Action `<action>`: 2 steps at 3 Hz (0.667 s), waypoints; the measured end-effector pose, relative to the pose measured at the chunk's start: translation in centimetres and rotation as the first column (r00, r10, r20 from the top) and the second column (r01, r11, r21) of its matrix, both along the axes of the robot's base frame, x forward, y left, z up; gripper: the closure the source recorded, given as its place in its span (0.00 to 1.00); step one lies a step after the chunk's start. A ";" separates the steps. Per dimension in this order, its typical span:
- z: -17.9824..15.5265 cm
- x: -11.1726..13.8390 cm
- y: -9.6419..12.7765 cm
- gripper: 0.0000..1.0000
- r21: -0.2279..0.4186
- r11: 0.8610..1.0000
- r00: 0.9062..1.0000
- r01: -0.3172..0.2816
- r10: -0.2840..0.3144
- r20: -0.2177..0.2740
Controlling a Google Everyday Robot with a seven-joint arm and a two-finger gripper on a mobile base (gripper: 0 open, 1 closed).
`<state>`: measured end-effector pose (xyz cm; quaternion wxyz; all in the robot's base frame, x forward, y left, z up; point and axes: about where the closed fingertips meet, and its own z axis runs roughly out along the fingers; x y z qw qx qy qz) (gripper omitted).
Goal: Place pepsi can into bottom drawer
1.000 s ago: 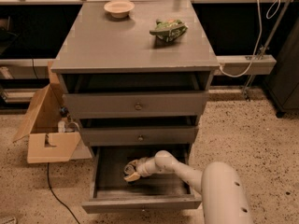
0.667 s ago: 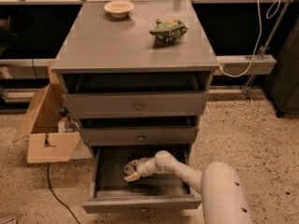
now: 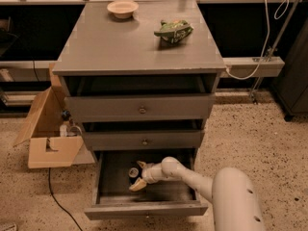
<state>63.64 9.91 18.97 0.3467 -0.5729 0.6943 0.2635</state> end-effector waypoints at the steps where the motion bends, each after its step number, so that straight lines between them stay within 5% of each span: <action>1: 1.5 -0.6 -1.4 0.00 -0.006 0.999 0.999 0.038 -0.038 0.027; 2: 5.0 0.2 -7.4 0.00 -0.063 0.987 0.985 0.147 -0.140 0.102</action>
Offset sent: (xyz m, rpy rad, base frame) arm -0.0460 -0.1128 0.1132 -0.1211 -0.2011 -0.2893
